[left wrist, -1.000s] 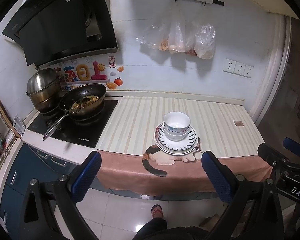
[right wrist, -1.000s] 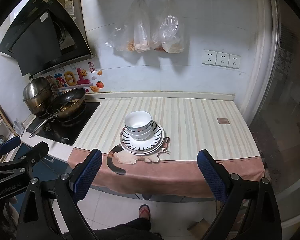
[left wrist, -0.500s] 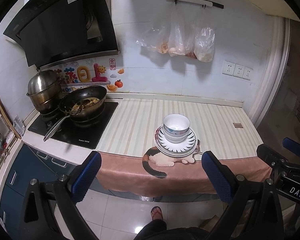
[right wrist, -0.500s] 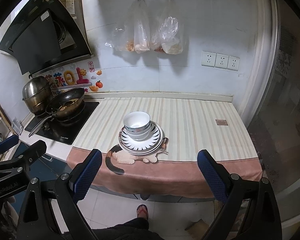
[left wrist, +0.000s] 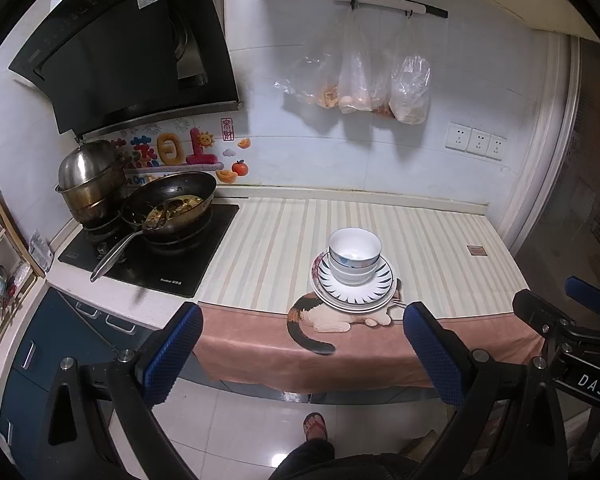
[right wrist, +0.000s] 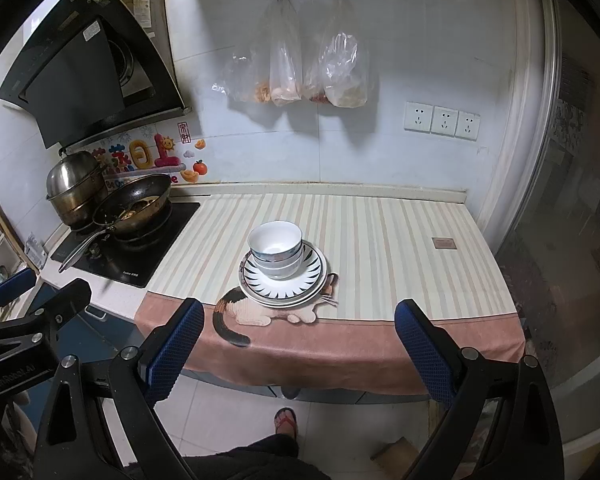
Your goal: Organize plates and bowls
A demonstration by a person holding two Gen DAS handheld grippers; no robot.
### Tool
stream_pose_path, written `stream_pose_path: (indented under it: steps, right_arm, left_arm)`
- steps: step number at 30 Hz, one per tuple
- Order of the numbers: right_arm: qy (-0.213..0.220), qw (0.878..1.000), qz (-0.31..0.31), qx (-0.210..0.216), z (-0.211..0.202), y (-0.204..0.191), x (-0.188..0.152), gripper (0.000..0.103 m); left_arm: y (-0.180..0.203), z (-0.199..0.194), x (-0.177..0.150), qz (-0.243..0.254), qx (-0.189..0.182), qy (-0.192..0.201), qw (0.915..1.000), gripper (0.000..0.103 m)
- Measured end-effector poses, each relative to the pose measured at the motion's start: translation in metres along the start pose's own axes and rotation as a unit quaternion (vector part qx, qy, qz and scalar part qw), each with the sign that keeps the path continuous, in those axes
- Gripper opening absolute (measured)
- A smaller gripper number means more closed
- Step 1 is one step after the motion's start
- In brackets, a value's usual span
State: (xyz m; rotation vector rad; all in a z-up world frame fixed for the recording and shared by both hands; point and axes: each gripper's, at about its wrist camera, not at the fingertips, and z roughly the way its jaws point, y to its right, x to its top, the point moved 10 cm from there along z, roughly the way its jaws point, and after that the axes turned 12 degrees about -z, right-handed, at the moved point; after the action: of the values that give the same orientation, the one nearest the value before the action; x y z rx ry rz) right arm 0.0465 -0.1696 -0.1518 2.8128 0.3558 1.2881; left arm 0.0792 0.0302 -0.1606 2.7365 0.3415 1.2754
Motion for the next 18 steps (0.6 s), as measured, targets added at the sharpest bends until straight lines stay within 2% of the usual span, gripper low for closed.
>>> stream_pose_path:
  steps: [18]
  right_arm:
    - [0.0, 1.0, -0.002, 0.0, -0.0014, -0.0027, -0.0011, 0.098]
  left_arm:
    - [-0.0057, -0.0017, -0.004, -0.005, 0.002, -0.005, 1.0, 0.103]
